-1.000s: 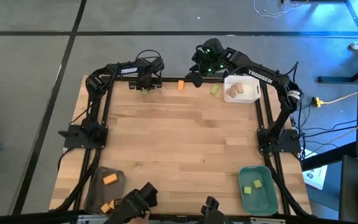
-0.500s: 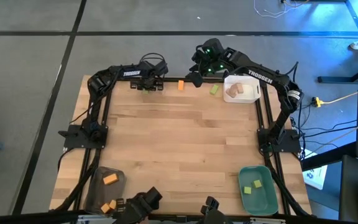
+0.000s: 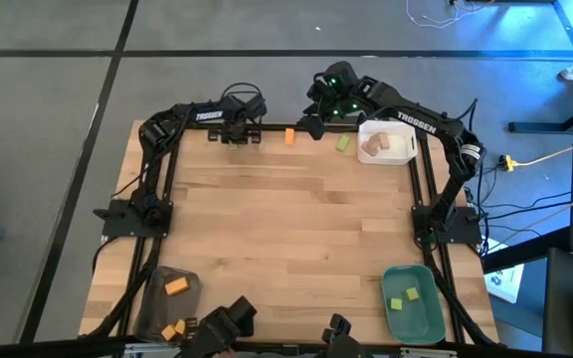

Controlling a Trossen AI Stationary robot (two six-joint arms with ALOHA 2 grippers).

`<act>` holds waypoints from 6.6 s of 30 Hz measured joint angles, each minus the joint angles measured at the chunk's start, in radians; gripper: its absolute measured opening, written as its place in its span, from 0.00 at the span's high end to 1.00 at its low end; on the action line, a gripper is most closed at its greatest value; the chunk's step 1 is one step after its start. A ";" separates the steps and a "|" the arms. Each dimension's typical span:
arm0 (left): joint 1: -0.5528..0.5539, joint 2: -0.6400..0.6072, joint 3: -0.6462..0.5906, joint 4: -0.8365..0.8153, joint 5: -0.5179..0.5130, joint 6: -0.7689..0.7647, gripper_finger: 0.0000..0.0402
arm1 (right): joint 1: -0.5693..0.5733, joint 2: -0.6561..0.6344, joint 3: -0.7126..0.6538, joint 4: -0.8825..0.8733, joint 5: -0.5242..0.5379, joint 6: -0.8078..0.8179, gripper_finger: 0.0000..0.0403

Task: Sort & place blocks by color
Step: Put the left green block into the blue bin

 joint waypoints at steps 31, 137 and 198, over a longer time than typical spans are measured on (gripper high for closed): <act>-0.132 -0.240 -0.002 -0.057 0.136 0.535 0.75 | 0.031 -0.137 -0.002 -0.211 0.000 -0.365 0.35; -0.381 -0.577 0.001 0.409 0.784 1.036 0.58 | 0.452 -0.171 -0.003 -0.072 0.157 -0.687 0.82; -0.327 -0.576 -0.001 0.275 0.691 1.427 0.57 | 1.122 -0.343 -0.872 -0.292 -0.366 1.126 0.82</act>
